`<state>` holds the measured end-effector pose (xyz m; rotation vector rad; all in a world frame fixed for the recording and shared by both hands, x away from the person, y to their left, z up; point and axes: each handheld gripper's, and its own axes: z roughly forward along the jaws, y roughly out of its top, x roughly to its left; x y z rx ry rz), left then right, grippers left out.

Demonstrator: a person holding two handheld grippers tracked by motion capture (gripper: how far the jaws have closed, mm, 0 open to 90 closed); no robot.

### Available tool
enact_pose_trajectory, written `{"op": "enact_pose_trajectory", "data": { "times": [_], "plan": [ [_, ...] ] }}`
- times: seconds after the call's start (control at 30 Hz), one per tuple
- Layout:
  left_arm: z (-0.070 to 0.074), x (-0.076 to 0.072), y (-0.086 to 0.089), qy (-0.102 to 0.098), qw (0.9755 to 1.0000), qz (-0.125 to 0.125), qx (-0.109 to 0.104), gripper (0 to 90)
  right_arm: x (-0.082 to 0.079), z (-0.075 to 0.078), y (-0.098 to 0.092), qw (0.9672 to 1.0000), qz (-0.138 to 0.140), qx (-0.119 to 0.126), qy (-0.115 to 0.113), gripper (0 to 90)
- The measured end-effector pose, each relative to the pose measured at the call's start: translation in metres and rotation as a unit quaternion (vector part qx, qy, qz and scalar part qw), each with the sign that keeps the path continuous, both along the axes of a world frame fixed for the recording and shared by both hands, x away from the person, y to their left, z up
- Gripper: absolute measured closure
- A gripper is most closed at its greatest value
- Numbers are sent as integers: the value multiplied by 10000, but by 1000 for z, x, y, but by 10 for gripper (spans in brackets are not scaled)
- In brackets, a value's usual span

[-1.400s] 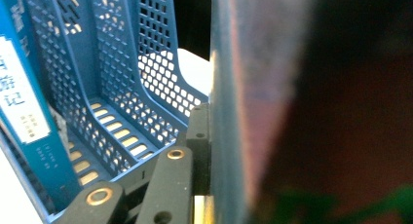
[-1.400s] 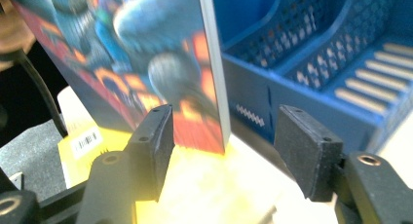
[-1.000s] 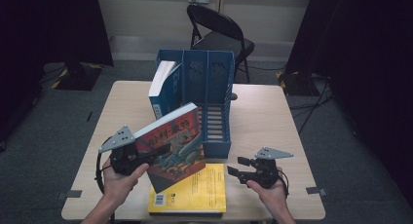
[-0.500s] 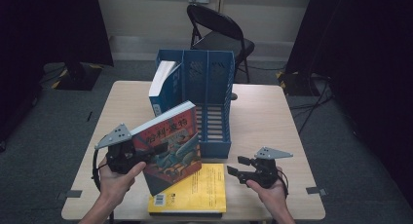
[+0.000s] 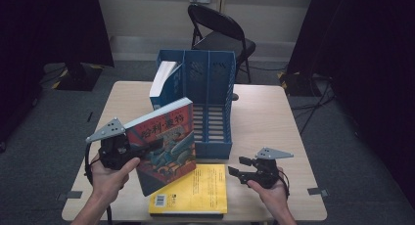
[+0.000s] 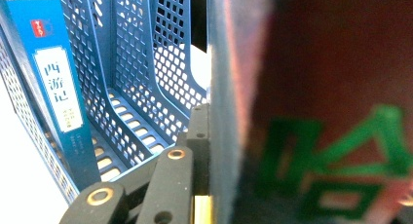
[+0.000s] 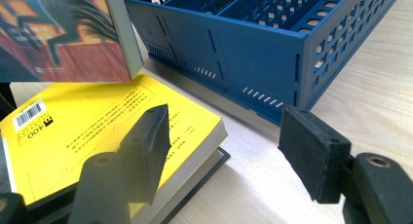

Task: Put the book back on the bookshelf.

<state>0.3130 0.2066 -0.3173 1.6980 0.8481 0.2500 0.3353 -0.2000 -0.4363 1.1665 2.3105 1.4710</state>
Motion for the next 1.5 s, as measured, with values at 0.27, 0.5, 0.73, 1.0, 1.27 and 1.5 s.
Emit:
{"op": "enact_pose_trajectory", "data": {
  "times": [0.27, 0.5, 0.73, 1.0, 1.27, 1.5],
  "plan": [
    [8, 5, -4, -118, 9999, 68, -96, 746, 1, -1, 2, 10000, 8, -30, 34, 348],
    [12, 20, -9, -108, 9994, 265, -185, 746, 2, -2, 2, 10000, -22, -53, 45, 348],
    [16, 37, -15, -11, 9992, 355, -165, 746, 3, -5, 2, 9999, 10, -92, 85, 348],
    [23, 44, -22, -68, 9988, 432, -215, 746, 3, -6, 1, 9999, 13, -97, 102, 348],
    [35, 56, -31, -209, 9965, 776, -227, 746, 3, -7, 2, 9999, 39, -115, 103, 348],
    [40, 61, -37, -213, 9959, 847, -250, 746, 3, -8, 2, 9998, 113, -112, 137, 347]
  ]
}}
